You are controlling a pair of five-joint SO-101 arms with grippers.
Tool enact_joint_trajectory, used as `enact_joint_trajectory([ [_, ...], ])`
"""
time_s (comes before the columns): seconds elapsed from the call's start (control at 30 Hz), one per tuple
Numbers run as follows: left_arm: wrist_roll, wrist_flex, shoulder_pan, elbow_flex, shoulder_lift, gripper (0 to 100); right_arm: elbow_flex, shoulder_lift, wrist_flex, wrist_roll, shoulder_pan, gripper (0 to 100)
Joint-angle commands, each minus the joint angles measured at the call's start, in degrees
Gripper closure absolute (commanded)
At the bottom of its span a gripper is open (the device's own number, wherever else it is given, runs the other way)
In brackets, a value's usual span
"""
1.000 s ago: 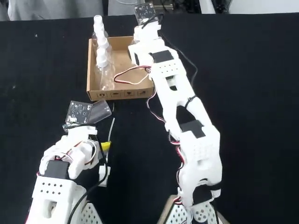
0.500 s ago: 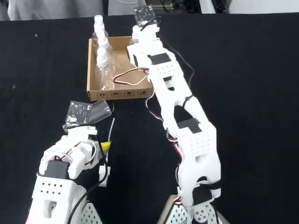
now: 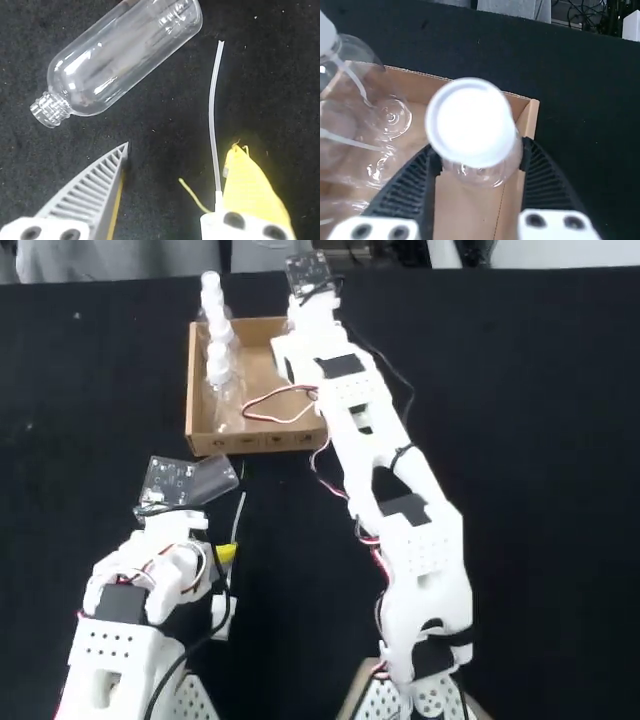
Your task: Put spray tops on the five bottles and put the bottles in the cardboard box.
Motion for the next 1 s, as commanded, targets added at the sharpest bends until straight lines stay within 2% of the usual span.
enact_joint_trajectory([
  [0.0,-0.09,-0.97,0.66,-0.66,-0.79,72,-2.59,-0.4,-0.53,0.18,0.26,84.6],
  [0.2,-0.09,-0.97,0.66,-0.66,-0.79,72,-3.12,-0.57,1.76,0.18,0.35,84.4],
  [0.4,-0.09,-0.97,0.66,-0.66,-0.79,72,-3.21,-0.66,5.89,0.09,0.35,72.4],
  [0.83,-0.09,-0.97,0.66,-0.66,-0.79,72,-2.68,-2.24,6.33,0.09,0.26,72.0],
  [0.97,-0.09,-1.05,0.66,-0.66,-0.79,72,-3.12,-4.35,10.29,0.18,0.26,71.9],
])
